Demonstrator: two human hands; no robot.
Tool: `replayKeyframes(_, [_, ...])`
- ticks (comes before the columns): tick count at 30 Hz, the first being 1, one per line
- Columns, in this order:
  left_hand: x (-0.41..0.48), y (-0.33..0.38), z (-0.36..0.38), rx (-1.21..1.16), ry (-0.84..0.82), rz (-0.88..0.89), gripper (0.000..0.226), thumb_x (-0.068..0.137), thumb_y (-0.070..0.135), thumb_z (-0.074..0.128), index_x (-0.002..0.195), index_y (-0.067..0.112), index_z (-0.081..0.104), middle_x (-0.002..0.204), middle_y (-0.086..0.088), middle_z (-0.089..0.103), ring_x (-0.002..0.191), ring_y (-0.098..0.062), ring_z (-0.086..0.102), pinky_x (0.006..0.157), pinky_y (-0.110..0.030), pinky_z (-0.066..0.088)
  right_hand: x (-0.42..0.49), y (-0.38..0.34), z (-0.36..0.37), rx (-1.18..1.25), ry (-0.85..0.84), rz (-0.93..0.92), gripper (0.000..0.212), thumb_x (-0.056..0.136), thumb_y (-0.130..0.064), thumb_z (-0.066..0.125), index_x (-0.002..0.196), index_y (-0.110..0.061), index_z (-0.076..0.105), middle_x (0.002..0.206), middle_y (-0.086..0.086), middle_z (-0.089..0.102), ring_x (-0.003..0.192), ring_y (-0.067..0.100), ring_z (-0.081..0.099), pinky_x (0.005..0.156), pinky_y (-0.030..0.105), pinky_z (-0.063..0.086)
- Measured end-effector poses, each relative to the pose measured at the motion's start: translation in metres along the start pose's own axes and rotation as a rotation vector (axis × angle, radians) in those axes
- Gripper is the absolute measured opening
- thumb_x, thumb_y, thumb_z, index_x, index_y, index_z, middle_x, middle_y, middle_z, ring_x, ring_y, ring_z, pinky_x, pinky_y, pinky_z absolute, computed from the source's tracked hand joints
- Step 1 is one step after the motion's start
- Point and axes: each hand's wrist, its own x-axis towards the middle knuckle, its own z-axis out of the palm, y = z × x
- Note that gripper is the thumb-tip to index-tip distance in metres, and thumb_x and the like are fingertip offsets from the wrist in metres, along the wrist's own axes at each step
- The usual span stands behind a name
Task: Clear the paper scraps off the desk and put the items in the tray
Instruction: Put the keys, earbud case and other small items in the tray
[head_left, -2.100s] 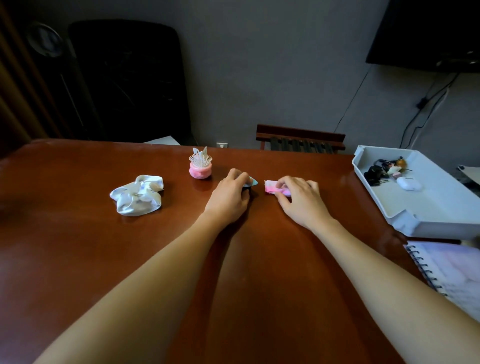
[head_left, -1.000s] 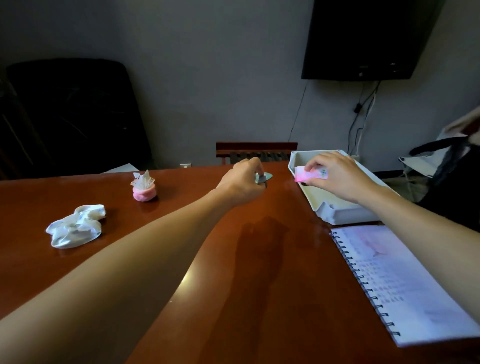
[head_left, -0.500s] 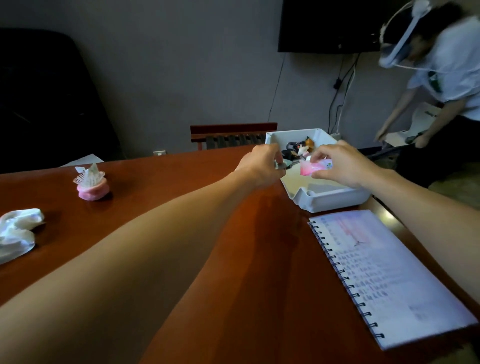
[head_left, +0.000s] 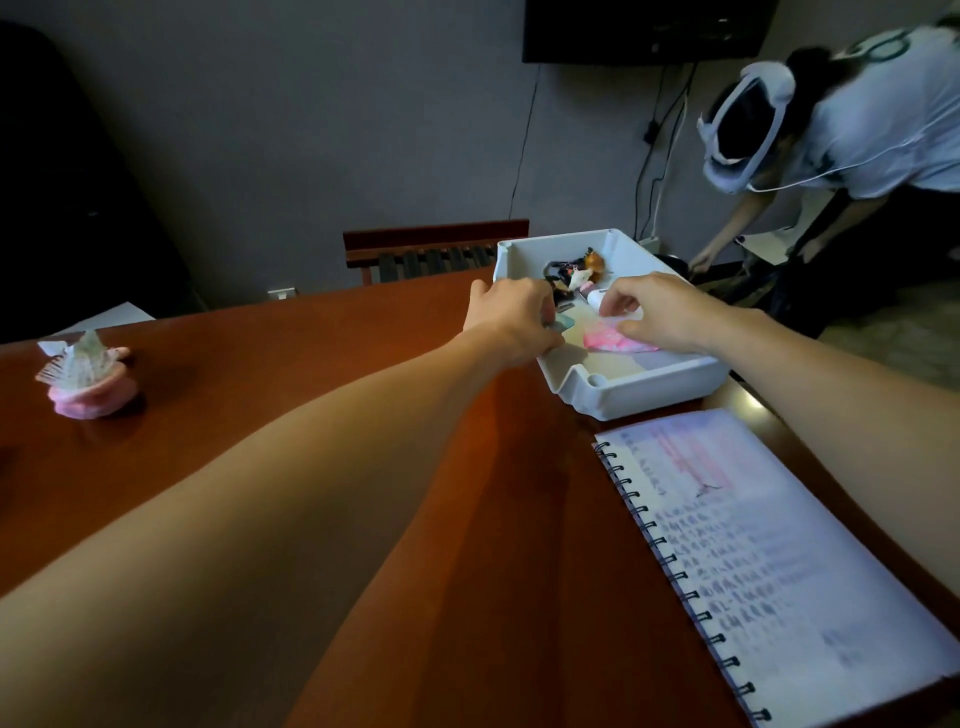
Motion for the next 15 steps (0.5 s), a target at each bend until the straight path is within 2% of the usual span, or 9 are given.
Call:
replayKeyframes(3, [0.005, -0.002, 0.003, 0.032, 0.021, -0.005, 0.022, 0.084, 0.04, 0.072, 0.097, 0.024, 0.066, 0.103, 0.0, 0.064, 0.102, -0.022, 0.05, 0.087, -0.038, 0.025, 0.0, -0.002, 0.002, -0.034, 0.045, 0.008, 0.016, 0.085, -0.013, 0.065, 0.094, -0.025, 0.067, 0.103, 0.001, 0.064, 0.097, 0.019, 0.058, 0.088, 0.038, 0.049])
replayKeyframes(5, [0.007, -0.004, 0.004, 0.051, 0.028, -0.006, 0.022, 0.085, 0.04, 0.071, 0.098, 0.024, 0.066, 0.104, -0.001, 0.063, 0.106, -0.024, 0.048, 0.089, -0.04, 0.025, -0.003, -0.007, 0.001, 0.006, 0.039, 0.043, 0.008, 0.085, -0.019, 0.063, 0.085, -0.026, 0.066, 0.091, -0.006, 0.062, 0.09, 0.017, 0.058, 0.08, 0.034, 0.048])
replayKeyframes(7, [0.007, -0.006, 0.006, 0.054, 0.029, -0.001, 0.024, 0.086, 0.041, 0.07, 0.101, 0.023, 0.066, 0.108, -0.002, 0.062, 0.11, -0.024, 0.045, 0.09, -0.041, 0.026, -0.005, -0.01, 0.002, 0.03, -0.029, 0.084, 0.007, 0.086, -0.025, 0.06, 0.085, -0.028, 0.066, 0.087, -0.01, 0.06, 0.088, 0.015, 0.057, 0.074, 0.028, 0.042])
replayKeyframes(10, [0.007, -0.006, 0.008, 0.092, 0.03, 0.042, 0.027, 0.087, 0.043, 0.067, 0.104, 0.022, 0.065, 0.114, -0.002, 0.061, 0.113, -0.024, 0.043, 0.093, -0.043, 0.028, -0.003, -0.009, 0.006, 0.014, -0.062, 0.087, 0.006, 0.087, -0.031, 0.061, 0.09, -0.029, 0.067, 0.096, -0.005, 0.059, 0.091, 0.016, 0.055, 0.076, 0.027, 0.04])
replayKeyframes(12, [0.006, -0.006, 0.008, 0.125, 0.028, 0.072, 0.029, 0.089, 0.045, 0.064, 0.107, 0.022, 0.064, 0.118, -0.002, 0.057, 0.114, -0.024, 0.042, 0.095, -0.045, 0.027, -0.001, -0.008, 0.007, 0.017, -0.052, 0.086, 0.016, 0.088, -0.035, 0.064, 0.1, -0.025, 0.068, 0.101, -0.002, 0.054, 0.095, 0.018, 0.054, 0.083, 0.029, 0.041])
replayKeyframes(15, [0.002, -0.006, 0.008, 0.164, 0.005, 0.097, 0.03, 0.094, 0.04, 0.057, 0.118, 0.022, 0.063, 0.124, -0.003, 0.05, 0.12, -0.025, 0.038, 0.097, -0.045, 0.025, 0.0, -0.01, 0.009, 0.001, -0.046, 0.078, 0.026, 0.091, -0.034, 0.064, 0.113, -0.02, 0.066, 0.107, -0.002, 0.046, 0.098, 0.018, 0.049, 0.084, 0.027, 0.036])
